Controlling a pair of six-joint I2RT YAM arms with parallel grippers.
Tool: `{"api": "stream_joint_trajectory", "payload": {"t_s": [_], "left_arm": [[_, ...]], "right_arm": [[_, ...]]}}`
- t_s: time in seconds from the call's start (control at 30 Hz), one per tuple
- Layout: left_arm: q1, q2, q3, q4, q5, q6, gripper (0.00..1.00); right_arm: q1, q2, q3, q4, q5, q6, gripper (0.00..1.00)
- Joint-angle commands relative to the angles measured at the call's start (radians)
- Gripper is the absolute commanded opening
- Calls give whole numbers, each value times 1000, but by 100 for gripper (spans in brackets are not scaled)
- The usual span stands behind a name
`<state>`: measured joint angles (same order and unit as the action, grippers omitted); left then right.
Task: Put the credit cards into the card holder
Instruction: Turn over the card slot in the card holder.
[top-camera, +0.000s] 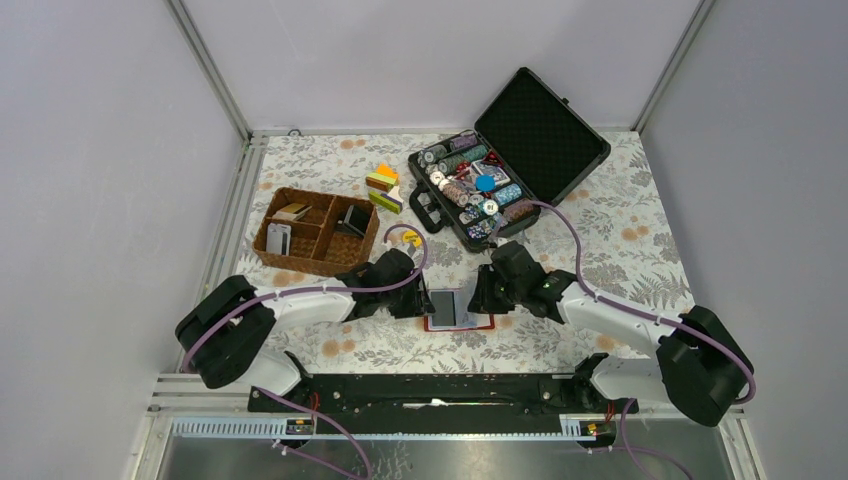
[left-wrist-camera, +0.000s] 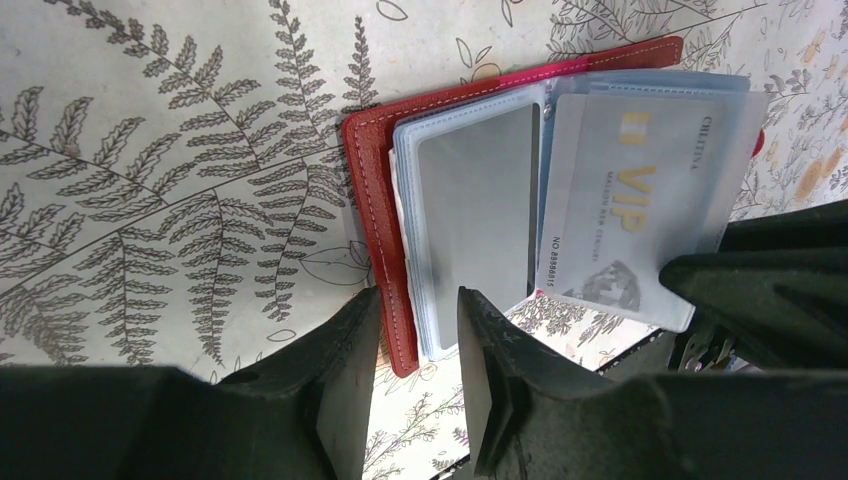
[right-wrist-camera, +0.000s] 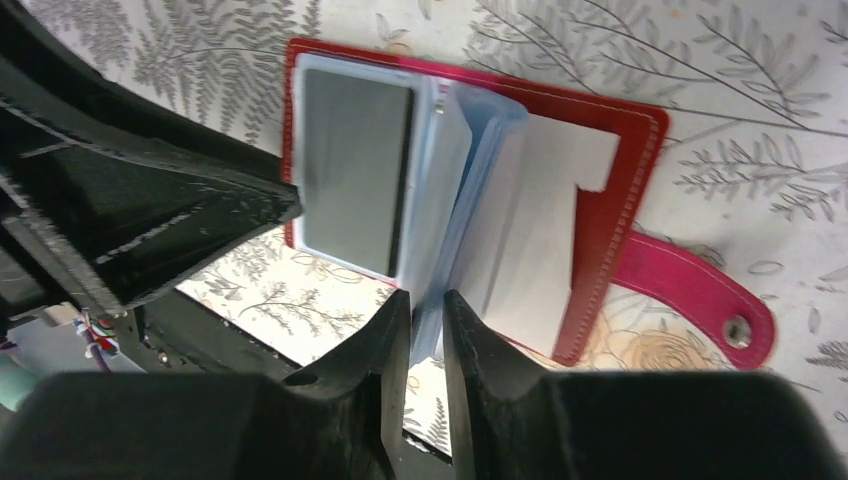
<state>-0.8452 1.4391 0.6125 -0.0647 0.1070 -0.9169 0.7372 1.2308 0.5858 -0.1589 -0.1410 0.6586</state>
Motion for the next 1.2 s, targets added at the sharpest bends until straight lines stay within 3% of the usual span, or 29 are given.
{"api": "stream_joint_trajectory", "payload": {"t_s": [0.0, 0.3, 0.53, 0.7, 1.17], "left_arm": [[2, 4, 2, 60, 23, -9, 37], [2, -10, -4, 59, 14, -11, 37], [1, -58, -17, 47, -23, -9, 40], [3, -55, -19, 53, -13, -10, 41], [7, -104, -37, 36, -64, -19, 42]], "right_arm": [[38, 32, 65, 54, -23, -14, 27], [105, 107, 109, 52, 28, -13, 36], [111, 114, 103, 63, 33, -15, 57], [110, 109, 108, 88, 8, -4, 67], [111, 53, 105, 50, 94, 16, 76]]}}
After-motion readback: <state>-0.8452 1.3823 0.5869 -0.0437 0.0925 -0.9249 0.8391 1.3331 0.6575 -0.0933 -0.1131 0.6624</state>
